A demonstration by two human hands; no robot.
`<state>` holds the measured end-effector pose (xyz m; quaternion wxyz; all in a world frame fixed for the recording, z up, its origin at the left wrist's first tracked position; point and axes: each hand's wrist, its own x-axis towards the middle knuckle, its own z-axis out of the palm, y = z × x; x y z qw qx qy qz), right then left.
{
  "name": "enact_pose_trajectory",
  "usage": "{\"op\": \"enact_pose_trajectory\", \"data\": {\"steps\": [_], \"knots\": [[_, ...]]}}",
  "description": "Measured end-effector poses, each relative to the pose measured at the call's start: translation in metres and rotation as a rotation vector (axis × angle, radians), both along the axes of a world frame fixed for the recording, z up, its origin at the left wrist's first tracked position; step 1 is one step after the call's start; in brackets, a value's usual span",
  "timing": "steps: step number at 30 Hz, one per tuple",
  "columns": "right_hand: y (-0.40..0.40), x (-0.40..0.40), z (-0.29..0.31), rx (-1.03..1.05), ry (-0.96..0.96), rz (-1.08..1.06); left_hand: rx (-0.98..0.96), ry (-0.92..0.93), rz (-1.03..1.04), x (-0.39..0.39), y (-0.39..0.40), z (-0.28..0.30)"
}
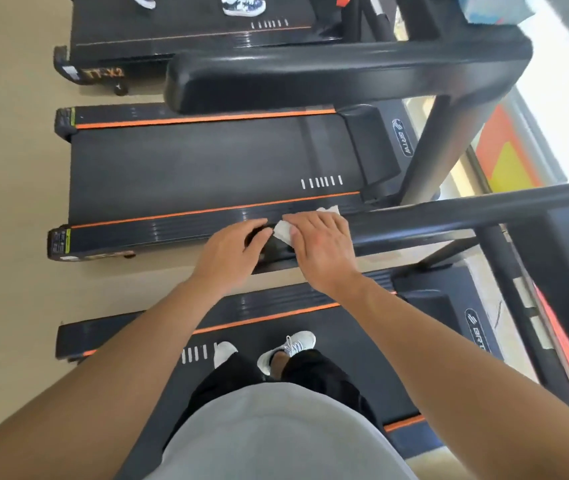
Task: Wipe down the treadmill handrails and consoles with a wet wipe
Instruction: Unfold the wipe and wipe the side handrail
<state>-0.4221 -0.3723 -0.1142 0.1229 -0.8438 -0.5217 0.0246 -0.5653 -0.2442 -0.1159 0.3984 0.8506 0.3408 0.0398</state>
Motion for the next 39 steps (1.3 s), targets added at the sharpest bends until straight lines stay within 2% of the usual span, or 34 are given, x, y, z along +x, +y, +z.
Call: {"op": "enact_pose_trajectory", "data": {"steps": [3, 5, 8, 11, 15, 17, 19, 20, 22, 25, 27, 29, 32, 35, 39], "knots": [[0.023, -0.019, 0.003, -0.082, -0.047, 0.170, -0.123, -0.022, 0.219, -0.044, -0.005, -0.023], [0.035, -0.025, 0.001, -0.149, -0.144, 0.369, -0.168, -0.027, 0.332, -0.065, -0.013, -0.032], [0.053, -0.029, 0.005, -0.359, -0.297, 0.679, -0.227, -0.048, 0.394, -0.082, -0.025, -0.042], [0.065, -0.042, 0.013, -0.602, -0.516, 0.871, -0.264, -0.075, 0.406, -0.090, -0.032, -0.053], [0.046, -0.051, -0.002, -0.669, -0.932, 1.049, -0.291, -0.123, 0.456, -0.087, -0.047, -0.058], [0.034, -0.037, -0.006, -0.662, -1.009, 1.115, -0.299, -0.175, 0.502, -0.081, -0.052, -0.057], [0.024, -0.019, -0.003, -0.601, -0.982, 1.144, -0.270, -0.211, 0.526, -0.072, -0.057, -0.052], [0.018, -0.012, -0.001, -0.527, -0.890, 1.128, -0.247, -0.222, 0.529, -0.066, -0.059, -0.048], [0.002, 0.000, 0.001, -0.293, -0.581, 1.021, -0.194, -0.263, 0.536, -0.051, -0.060, -0.039], [-0.016, 0.012, 0.009, 0.113, -0.215, 0.636, -0.129, -0.350, 0.549, -0.027, -0.056, -0.027], [-0.017, 0.023, 0.018, 0.172, 0.017, 0.281, -0.088, -0.391, 0.532, -0.011, -0.050, -0.020], [-0.017, 0.038, 0.018, 0.106, 0.149, 0.038, -0.050, -0.407, 0.502, 0.007, -0.043, -0.012], [-0.031, 0.064, 0.007, 0.004, 0.050, -0.029, 0.019, -0.372, 0.383, 0.038, -0.032, 0.002], [-0.049, 0.089, 0.006, -0.079, -0.095, -0.018, 0.082, -0.253, 0.280, 0.066, -0.028, 0.011], [-0.045, 0.096, 0.011, -0.088, -0.165, -0.085, 0.226, -0.111, 0.312, 0.076, -0.031, 0.011]]}}
